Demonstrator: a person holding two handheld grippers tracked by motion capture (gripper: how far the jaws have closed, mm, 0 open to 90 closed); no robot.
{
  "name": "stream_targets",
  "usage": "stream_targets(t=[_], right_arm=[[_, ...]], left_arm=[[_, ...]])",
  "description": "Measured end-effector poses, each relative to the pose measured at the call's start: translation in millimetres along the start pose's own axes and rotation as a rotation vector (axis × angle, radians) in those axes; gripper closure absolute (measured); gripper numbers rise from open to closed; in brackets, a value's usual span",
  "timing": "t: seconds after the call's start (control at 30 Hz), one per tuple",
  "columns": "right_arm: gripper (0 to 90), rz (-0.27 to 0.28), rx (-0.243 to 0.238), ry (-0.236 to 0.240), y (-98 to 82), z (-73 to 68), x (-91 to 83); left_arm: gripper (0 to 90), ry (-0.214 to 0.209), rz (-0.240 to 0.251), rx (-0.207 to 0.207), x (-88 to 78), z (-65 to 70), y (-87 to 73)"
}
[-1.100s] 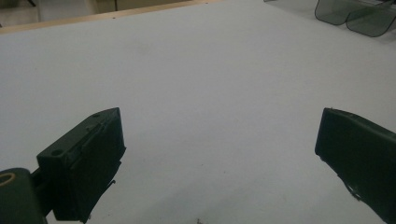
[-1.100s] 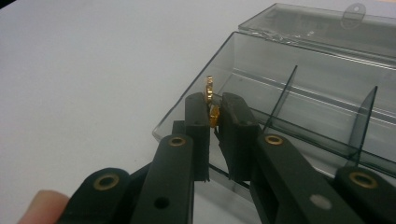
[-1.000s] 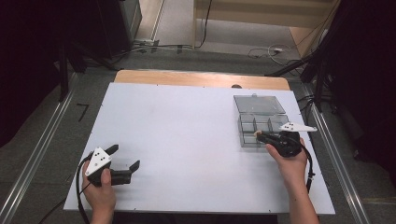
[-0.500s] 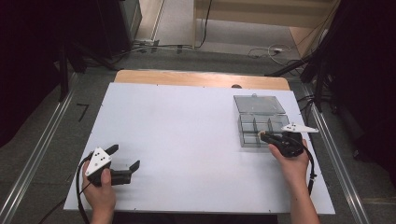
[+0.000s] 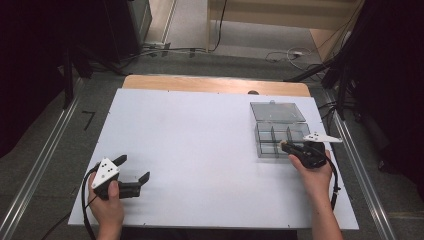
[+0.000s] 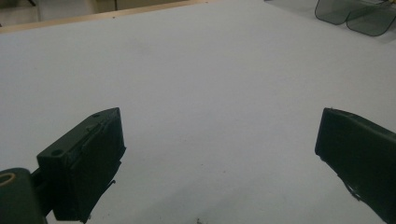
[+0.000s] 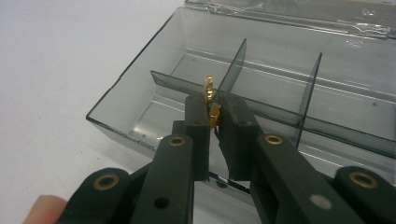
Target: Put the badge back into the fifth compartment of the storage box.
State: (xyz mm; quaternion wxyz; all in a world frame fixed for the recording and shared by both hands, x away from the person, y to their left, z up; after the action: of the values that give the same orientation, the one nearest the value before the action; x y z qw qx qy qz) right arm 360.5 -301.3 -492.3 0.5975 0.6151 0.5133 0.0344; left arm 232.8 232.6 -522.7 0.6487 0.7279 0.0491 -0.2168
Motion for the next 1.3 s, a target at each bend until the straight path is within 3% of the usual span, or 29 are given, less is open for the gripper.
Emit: stream_targets(t=[0.4, 0.53, 0.73, 1.03, 1.3], right_arm=[[79.1, 0.003, 0.033, -0.028, -5.1, 8.1, 2.1], [72.0, 0.030, 0.057, 0.009, -5.3, 10.4, -0.1], [56.6, 0.048, 0.072, 0.008, -4.8, 11.0, -3.7], [30.4, 0.105, 0.039, 0.041, -4.8, 4.9, -11.3], [21.0, 0.135, 0.024, 0.035, -13.6, 2.4, -23.8]], left_arm=[[2.1, -0.001, -0.001, 0.002, 0.2, 0.2, -0.1], [2.0, -0.001, -0.001, 0.002, 0.1, 0.1, -0.1], [2.0, 0.000, 0.000, 0.000, 0.2, 0.1, -0.1], [2.0, 0.001, 0.001, -0.004, -0.3, -0.1, -0.2], [2.0, -0.002, 0.001, -0.003, -0.6, -0.3, -0.2]])
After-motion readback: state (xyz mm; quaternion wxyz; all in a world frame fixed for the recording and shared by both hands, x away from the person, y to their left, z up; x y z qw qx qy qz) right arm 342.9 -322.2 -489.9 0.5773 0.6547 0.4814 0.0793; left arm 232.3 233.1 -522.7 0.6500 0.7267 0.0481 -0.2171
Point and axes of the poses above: each handheld gripper's, and its own axes: x roughly forward along the jaws, y roughly out of its top, z roughly to its right, the point moved 3 cm from there along x, roughly forward along the jaws, and after that the axes turned 15 degrees about y, right-handed, at the moved point
